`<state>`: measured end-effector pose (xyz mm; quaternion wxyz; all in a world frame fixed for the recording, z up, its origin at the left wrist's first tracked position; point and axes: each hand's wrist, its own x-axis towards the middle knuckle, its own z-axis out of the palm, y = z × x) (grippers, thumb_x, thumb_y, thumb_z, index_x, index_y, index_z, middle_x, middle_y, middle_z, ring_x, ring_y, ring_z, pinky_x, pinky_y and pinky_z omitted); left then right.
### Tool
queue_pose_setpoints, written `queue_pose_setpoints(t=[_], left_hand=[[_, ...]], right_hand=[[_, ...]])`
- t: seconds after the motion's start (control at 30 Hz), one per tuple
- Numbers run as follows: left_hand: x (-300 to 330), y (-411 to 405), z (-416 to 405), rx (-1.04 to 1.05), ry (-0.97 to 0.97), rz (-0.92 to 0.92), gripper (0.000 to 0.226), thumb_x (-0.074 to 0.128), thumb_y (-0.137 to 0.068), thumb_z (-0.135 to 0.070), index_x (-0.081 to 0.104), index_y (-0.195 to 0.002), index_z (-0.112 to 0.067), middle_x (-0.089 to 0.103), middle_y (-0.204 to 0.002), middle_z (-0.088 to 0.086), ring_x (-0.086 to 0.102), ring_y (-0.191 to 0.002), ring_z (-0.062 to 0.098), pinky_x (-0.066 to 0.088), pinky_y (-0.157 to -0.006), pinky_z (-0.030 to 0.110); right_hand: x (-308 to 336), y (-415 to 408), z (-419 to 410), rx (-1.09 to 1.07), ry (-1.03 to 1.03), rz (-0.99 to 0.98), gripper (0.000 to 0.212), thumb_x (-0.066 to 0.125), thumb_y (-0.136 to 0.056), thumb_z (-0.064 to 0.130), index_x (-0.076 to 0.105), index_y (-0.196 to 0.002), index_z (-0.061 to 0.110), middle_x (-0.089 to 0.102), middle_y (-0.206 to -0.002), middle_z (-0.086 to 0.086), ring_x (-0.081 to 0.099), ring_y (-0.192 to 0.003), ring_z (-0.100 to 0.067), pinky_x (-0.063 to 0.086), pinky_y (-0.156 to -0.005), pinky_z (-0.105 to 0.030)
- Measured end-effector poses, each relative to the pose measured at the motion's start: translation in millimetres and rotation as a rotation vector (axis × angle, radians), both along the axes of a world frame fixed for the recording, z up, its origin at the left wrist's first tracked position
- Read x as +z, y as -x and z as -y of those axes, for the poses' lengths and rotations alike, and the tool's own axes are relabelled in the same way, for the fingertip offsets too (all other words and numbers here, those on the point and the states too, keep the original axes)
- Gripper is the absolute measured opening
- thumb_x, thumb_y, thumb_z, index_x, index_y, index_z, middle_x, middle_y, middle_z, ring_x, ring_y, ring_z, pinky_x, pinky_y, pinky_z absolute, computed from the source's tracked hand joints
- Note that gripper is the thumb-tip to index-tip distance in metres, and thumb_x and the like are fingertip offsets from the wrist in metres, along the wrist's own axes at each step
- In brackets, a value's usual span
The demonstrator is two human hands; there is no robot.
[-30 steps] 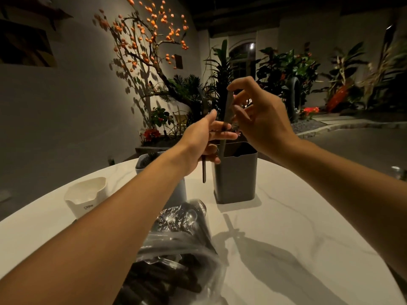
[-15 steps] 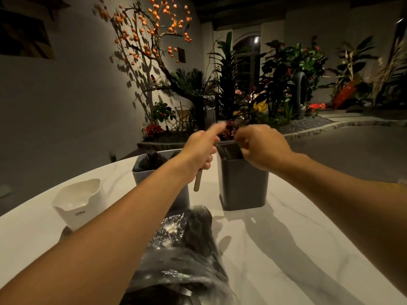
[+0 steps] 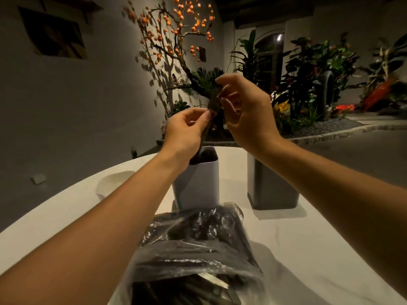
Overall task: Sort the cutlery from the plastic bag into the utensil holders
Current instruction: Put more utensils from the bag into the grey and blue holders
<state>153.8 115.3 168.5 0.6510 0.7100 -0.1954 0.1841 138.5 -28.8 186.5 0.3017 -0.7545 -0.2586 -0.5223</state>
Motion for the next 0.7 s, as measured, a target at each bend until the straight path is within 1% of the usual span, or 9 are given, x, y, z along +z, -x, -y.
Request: queue_pose_setpoints(t=[0.13, 0.27, 0.33, 0.4, 0.47, 0.5, 0.57, 0.63, 0.7], left_hand=[[3, -4, -27, 0.005, 0.096, 0.019, 0.011, 0.064, -0.096, -0.018, 0.074, -0.098, -0.021, 0.075, -0.100, 0.001, 0.070, -0.101, 0.023, 0.058, -0.093, 0.042], [-7, -17, -44, 0.049, 0.038, -0.016, 0.013, 0.066, -0.095, -0.013, 0.075, -0.098, -0.022, 0.076, -0.099, 0.000, 0.072, -0.100, 0.022, 0.058, -0.093, 0.043], [-19, -26, -53, 0.088, -0.049, -0.047, 0.020, 0.067, -0.094, -0.007, 0.074, -0.099, -0.025, 0.075, -0.100, -0.001, 0.070, -0.102, 0.020, 0.056, -0.096, 0.044], [-29, -31, -62, 0.149, -0.089, -0.070, 0.030, 0.063, -0.093, 0.002, 0.070, -0.105, -0.025, 0.072, -0.103, 0.000, 0.067, -0.105, 0.019, 0.055, -0.098, 0.044], [-32, -31, -70, 0.211, -0.058, -0.105, 0.036, 0.050, -0.094, 0.009, 0.065, -0.110, -0.020, 0.067, -0.103, 0.001, 0.063, -0.108, 0.020, 0.054, -0.100, 0.044], [-31, -28, -74, 0.236, -0.040, -0.123, 0.038, 0.044, -0.095, 0.010, 0.063, -0.111, -0.018, 0.065, -0.102, 0.001, 0.062, -0.108, 0.020, 0.053, -0.100, 0.042], [-29, -19, -82, 0.249, -0.014, -0.139, 0.037, 0.039, -0.096, 0.010, 0.062, -0.111, -0.015, 0.065, -0.098, 0.002, 0.063, -0.102, 0.018, 0.056, -0.093, 0.036], [-26, -5, -87, 0.231, -0.006, -0.137, 0.030, 0.041, -0.098, 0.006, 0.061, -0.109, -0.013, 0.065, -0.093, 0.004, 0.064, -0.090, 0.017, 0.057, -0.076, 0.028], [-26, 16, -89, 0.187, 0.011, -0.142, 0.023, 0.043, -0.098, 0.003, 0.060, -0.103, -0.012, 0.063, -0.084, 0.007, 0.062, -0.074, 0.017, 0.054, -0.061, 0.026]], right_hand=[[3, -12, -27, 0.019, 0.004, 0.117, 0.035, 0.065, -0.089, 0.002, 0.056, -0.123, 0.000, 0.066, -0.109, -0.013, 0.067, -0.093, -0.018, 0.060, -0.077, -0.029], [-5, -20, -45, 0.008, 0.074, 0.090, 0.034, 0.054, -0.087, 0.020, 0.060, -0.117, 0.004, 0.064, -0.114, -0.008, 0.062, -0.090, -0.010, 0.059, -0.075, -0.025], [-20, -28, -49, -0.023, 0.172, -0.017, 0.030, 0.057, -0.087, 0.018, 0.061, -0.115, 0.009, 0.065, -0.111, -0.006, 0.064, -0.091, -0.014, 0.060, -0.075, -0.030], [-39, -35, -51, -0.120, 0.413, -0.213, 0.024, 0.063, -0.089, 0.008, 0.063, -0.112, 0.015, 0.066, -0.110, -0.004, 0.064, -0.097, -0.021, 0.058, -0.080, -0.038], [-52, -34, -51, -0.162, 0.582, -0.442, 0.026, 0.062, -0.093, 0.006, 0.068, -0.115, 0.020, 0.062, -0.121, -0.004, 0.058, -0.113, -0.023, 0.053, -0.095, -0.041], [-53, -31, -51, -0.164, 0.570, -0.514, 0.029, 0.061, -0.094, 0.007, 0.068, -0.120, 0.021, 0.058, -0.129, -0.003, 0.052, -0.121, -0.023, 0.048, -0.101, -0.040], [-48, -22, -51, -0.148, 0.409, -0.569, 0.036, 0.058, -0.096, 0.007, 0.064, -0.128, 0.020, 0.051, -0.135, -0.001, 0.047, -0.124, -0.021, 0.045, -0.104, -0.038], [-39, -10, -51, -0.137, 0.276, -0.585, 0.030, 0.056, -0.095, 0.006, 0.067, -0.121, 0.018, 0.053, -0.126, -0.001, 0.051, -0.115, -0.021, 0.048, -0.099, -0.038], [-34, 5, -54, -0.134, 0.260, -0.567, 0.022, 0.058, -0.094, 0.009, 0.070, -0.111, 0.017, 0.057, -0.114, 0.001, 0.056, -0.105, -0.019, 0.052, -0.092, -0.038]])
